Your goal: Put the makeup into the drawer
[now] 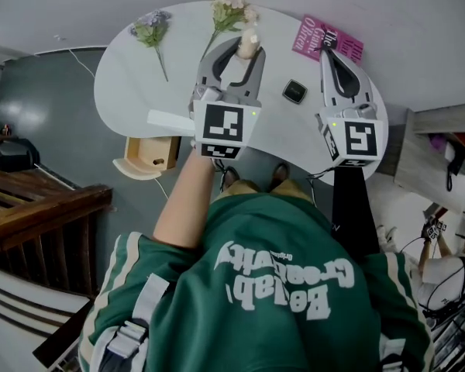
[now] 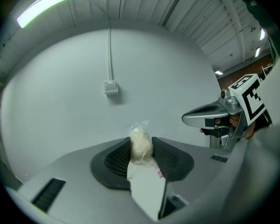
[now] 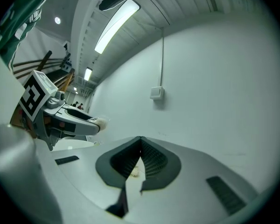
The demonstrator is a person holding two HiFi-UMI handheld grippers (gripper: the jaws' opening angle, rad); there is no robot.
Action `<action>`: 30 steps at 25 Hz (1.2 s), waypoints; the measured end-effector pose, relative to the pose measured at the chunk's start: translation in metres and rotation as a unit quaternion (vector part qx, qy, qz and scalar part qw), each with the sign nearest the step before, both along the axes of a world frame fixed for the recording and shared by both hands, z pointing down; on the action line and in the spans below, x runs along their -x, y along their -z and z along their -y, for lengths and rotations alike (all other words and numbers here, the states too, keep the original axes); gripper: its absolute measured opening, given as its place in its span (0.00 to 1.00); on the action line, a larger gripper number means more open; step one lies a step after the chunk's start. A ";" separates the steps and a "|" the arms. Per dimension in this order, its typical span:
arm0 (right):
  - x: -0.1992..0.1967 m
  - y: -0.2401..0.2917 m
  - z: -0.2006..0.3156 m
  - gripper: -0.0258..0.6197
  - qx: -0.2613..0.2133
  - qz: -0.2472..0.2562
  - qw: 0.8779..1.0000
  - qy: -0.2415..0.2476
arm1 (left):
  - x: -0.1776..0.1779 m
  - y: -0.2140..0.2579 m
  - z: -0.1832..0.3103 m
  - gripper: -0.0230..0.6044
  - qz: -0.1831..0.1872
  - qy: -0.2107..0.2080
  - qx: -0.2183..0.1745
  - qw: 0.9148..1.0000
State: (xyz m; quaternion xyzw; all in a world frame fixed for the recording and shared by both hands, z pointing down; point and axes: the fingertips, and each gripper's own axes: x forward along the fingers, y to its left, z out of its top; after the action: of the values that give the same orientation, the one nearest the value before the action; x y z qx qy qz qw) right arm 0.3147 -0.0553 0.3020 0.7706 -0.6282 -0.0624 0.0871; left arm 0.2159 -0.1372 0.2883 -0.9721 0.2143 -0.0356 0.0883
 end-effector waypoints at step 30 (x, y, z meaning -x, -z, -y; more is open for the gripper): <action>0.367 -0.024 0.185 0.05 0.007 0.004 0.947 0.322 | 0.374 -0.012 0.105 0.28 0.021 0.287 -0.004 0.958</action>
State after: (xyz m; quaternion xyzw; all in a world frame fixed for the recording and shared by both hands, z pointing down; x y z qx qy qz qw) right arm -0.0525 -0.2403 0.3261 0.5271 -0.8436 -0.0795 0.0649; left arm -0.1580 -0.2419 0.3004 -0.8684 0.4826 -0.0793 0.0824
